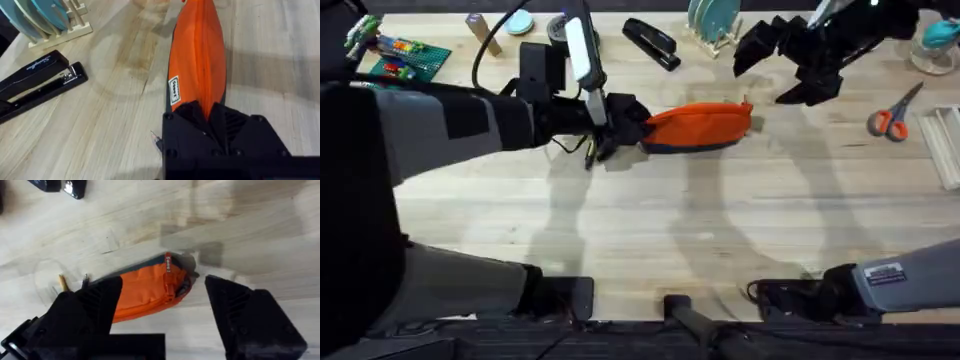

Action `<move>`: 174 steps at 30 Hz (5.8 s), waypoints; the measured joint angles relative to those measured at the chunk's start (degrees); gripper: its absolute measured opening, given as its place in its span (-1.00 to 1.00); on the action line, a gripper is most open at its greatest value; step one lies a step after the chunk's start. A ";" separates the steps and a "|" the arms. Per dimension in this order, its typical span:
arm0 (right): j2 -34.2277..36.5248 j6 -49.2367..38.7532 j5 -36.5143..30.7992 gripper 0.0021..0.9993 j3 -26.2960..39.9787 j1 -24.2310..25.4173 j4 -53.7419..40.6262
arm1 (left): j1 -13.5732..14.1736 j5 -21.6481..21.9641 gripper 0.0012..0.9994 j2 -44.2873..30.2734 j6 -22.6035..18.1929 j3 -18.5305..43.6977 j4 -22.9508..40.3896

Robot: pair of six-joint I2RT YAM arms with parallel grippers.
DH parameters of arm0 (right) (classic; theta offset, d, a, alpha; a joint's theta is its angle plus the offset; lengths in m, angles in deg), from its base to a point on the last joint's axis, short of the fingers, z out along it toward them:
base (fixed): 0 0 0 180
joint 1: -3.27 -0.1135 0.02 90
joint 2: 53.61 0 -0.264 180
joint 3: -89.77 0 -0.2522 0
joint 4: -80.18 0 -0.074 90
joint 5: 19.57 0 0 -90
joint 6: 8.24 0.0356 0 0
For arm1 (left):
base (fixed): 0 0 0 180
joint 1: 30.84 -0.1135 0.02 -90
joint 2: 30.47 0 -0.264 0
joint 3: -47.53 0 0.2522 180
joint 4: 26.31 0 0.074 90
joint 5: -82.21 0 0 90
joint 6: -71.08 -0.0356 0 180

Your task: Unzip the bag, pick up the pens from the table one at a time and place them inside, then zip the bag closed.

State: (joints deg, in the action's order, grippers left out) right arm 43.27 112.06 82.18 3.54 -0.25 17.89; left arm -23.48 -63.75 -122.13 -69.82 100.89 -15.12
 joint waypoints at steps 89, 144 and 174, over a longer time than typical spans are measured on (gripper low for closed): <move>4.87 2.44 -0.73 -0.94 3.67 -2.56 -1.29 | 0.00 0.09 -0.92 0.00 0.00 0.00 -0.02; 4.33 -5.88 4.33 -0.94 3.93 -12.56 5.33 | 0.00 0.24 -0.92 0.00 0.02 0.00 -0.02; 4.33 -7.03 14.04 -0.94 3.94 -13.28 12.04 | -0.03 0.28 -0.92 0.00 0.02 0.00 -0.04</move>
State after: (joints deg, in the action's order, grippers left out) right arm 47.60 105.04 96.22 7.48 -13.53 29.92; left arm -23.51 -63.47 -122.13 -69.79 100.89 -15.16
